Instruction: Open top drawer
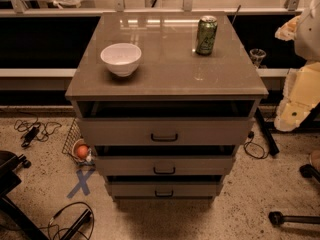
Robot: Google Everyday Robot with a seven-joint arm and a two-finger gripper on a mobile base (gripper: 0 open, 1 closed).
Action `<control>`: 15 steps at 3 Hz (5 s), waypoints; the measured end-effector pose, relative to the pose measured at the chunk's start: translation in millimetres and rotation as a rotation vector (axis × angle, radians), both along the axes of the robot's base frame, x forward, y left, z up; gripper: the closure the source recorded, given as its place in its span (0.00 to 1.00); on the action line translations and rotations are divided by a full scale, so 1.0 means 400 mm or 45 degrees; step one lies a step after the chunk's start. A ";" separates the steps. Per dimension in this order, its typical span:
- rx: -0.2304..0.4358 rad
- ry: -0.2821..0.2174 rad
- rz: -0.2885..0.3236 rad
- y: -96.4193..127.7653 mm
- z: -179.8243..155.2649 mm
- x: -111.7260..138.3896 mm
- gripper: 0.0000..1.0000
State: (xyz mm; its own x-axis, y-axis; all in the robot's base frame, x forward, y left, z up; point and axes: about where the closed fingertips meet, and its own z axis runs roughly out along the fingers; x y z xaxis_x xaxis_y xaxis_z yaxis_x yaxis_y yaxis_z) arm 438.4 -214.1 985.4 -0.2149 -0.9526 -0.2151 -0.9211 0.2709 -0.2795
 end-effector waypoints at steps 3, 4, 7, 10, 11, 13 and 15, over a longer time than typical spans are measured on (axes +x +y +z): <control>0.162 -0.060 0.060 0.023 -0.160 -0.001 0.00; 0.289 -0.090 0.132 0.060 -0.306 -0.013 0.00; 0.384 -0.331 0.107 0.087 -0.565 0.265 0.00; 0.316 -0.400 0.109 0.100 -0.421 0.334 0.38; 0.222 -0.502 0.082 0.089 -0.225 0.404 0.61; 0.262 -0.500 0.069 0.119 -0.244 0.385 0.29; 0.401 -0.299 -0.072 0.175 -0.457 0.094 0.00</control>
Offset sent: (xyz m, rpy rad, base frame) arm 0.0197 0.0076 -0.0622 0.1774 -0.1457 0.0529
